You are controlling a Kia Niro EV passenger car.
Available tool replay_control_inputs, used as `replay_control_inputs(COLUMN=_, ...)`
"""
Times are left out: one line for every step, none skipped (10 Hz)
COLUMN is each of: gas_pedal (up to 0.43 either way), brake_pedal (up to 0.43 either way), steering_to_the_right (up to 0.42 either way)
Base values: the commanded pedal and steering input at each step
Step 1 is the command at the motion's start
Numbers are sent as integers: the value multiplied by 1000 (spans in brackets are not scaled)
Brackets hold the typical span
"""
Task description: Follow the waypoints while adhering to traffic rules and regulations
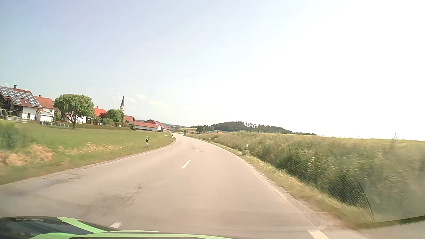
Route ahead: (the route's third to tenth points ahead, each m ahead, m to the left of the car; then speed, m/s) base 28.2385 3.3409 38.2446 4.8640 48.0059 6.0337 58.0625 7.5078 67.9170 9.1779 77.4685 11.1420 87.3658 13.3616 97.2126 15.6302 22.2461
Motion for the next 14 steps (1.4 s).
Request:
replay_control_inputs(gas_pedal=150, brake_pedal=0, steering_to_the_right=-25)
replay_control_inputs(gas_pedal=150, brake_pedal=0, steering_to_the_right=-22)
replay_control_inputs(gas_pedal=150, brake_pedal=0, steering_to_the_right=-20)
replay_control_inputs(gas_pedal=150, brake_pedal=0, steering_to_the_right=-18)
replay_control_inputs(gas_pedal=150, brake_pedal=0, steering_to_the_right=-18)
replay_control_inputs(gas_pedal=150, brake_pedal=0, steering_to_the_right=-18)
replay_control_inputs(gas_pedal=150, brake_pedal=0, steering_to_the_right=-19)
replay_control_inputs(gas_pedal=150, brake_pedal=0, steering_to_the_right=-19)
replay_control_inputs(gas_pedal=150, brake_pedal=0, steering_to_the_right=-18)
replay_control_inputs(gas_pedal=157, brake_pedal=0, steering_to_the_right=-19)
replay_control_inputs(gas_pedal=157, brake_pedal=0, steering_to_the_right=-18)
replay_control_inputs(gas_pedal=157, brake_pedal=0, steering_to_the_right=-18)
replay_control_inputs(gas_pedal=157, brake_pedal=0, steering_to_the_right=-19)
replay_control_inputs(gas_pedal=157, brake_pedal=0, steering_to_the_right=-19)
